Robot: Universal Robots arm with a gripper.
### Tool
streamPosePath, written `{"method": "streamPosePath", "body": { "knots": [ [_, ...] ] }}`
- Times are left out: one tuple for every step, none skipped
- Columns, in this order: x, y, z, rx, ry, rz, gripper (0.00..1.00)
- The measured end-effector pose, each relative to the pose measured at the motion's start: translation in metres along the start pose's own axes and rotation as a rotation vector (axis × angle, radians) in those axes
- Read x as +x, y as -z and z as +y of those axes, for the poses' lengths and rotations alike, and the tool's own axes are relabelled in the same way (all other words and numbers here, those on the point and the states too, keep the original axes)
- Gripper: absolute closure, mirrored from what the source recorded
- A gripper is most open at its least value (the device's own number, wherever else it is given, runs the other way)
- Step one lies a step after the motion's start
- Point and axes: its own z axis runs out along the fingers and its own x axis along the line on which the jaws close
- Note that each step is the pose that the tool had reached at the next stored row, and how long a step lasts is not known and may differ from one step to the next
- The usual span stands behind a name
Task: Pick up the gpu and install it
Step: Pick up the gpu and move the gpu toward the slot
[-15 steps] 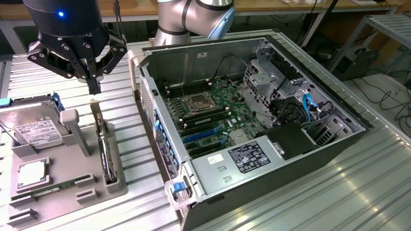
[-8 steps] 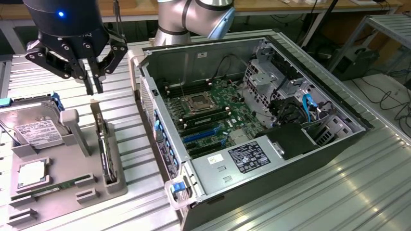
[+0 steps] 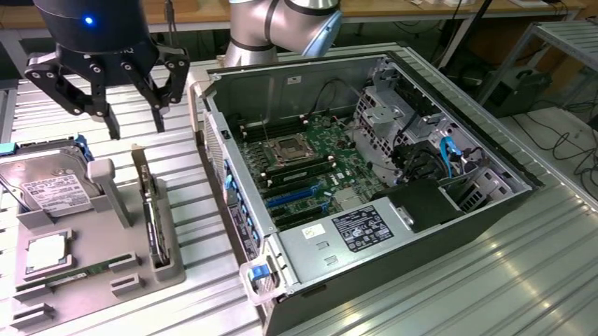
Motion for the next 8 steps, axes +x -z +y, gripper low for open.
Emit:
{"method": "streamPosePath", "body": {
  "knots": [
    [0.0,0.0,0.0,0.0001,0.0,-0.0001,0.46],
    [0.0,-0.0004,0.0,0.001,0.004,0.0002,0.4],
    [0.0,-0.0014,0.0,0.0016,0.018,0.0016,0.34],
    [0.0001,-0.0023,-0.0001,0.0024,0.033,0.003,0.34],
    [0.0001,-0.0032,-0.0001,0.0046,0.045,0.0038,0.34],
    [0.0001,-0.0039,-0.0001,0.0083,0.055,0.0041,0.34],
    [0.0001,-0.0043,-0.0002,0.0114,0.063,0.0045,0.34],
    [0.0001,-0.0048,-0.0002,0.0126,0.074,0.0054,0.34]
  ]
}}
